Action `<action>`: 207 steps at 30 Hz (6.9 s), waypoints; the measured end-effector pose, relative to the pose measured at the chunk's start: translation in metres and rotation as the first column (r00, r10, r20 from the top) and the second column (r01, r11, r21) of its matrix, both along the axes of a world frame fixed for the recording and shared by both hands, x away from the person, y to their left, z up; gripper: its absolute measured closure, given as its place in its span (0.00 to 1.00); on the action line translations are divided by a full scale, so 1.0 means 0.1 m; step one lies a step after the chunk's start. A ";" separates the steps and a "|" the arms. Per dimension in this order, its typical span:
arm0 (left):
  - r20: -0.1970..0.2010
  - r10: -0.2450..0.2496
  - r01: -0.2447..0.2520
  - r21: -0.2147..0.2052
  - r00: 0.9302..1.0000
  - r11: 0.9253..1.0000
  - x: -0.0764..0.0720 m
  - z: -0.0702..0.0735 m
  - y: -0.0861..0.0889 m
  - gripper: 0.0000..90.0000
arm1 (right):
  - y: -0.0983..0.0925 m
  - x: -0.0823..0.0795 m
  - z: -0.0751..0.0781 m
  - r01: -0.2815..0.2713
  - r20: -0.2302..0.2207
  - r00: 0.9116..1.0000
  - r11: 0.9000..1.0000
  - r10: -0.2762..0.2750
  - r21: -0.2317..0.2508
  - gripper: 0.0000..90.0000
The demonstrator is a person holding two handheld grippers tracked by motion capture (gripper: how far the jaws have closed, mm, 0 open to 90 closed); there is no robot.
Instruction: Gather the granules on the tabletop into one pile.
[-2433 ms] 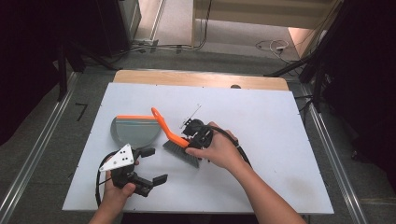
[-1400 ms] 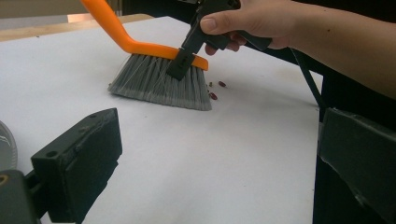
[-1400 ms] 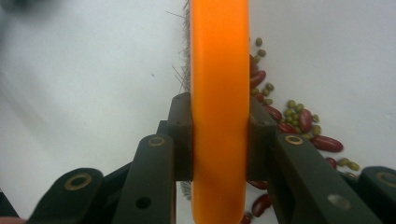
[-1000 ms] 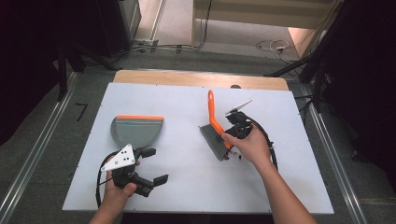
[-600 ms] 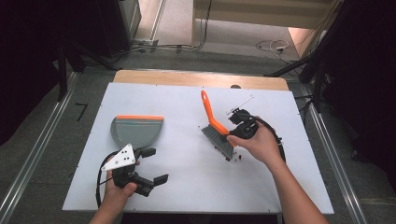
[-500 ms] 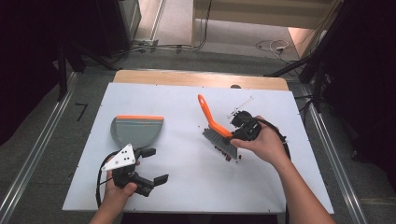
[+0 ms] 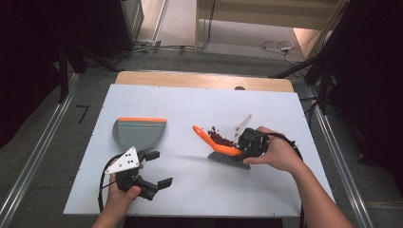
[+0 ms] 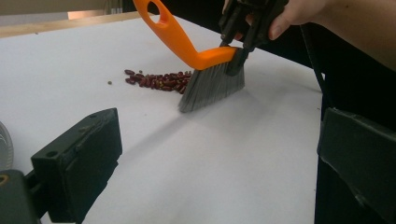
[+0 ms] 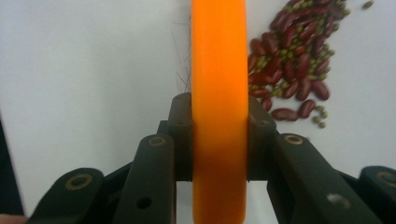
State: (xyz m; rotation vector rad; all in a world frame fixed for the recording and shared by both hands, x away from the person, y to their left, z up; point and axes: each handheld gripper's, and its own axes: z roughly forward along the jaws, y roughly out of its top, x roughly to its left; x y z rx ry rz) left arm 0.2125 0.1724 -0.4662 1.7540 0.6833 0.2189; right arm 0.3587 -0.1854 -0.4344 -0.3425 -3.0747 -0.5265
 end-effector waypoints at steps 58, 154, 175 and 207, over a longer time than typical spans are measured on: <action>0.003 -0.006 0.006 -0.001 1.000 1.000 -0.01 0.00 0.02 0.01 | 0.70 0.59 -0.14 0.694 -0.246 0.716 0.705 -0.654 0.144 0.76; 0.000 -0.005 0.005 0.005 1.000 1.000 0.01 0.00 0.00 0.01 | -0.03 0.09 0.30 0.213 0.235 0.944 0.972 -0.231 0.102 0.76; 0.000 -0.008 0.008 0.007 1.000 1.000 0.00 -0.01 -0.01 0.01 | 0.02 0.30 -0.03 0.091 0.105 0.989 0.993 -0.099 0.079 0.76; -0.001 -0.006 0.006 0.006 1.000 1.000 0.01 -0.01 0.00 0.01 | 0.04 0.41 0.06 0.156 0.109 0.980 0.982 -0.167 0.102 0.76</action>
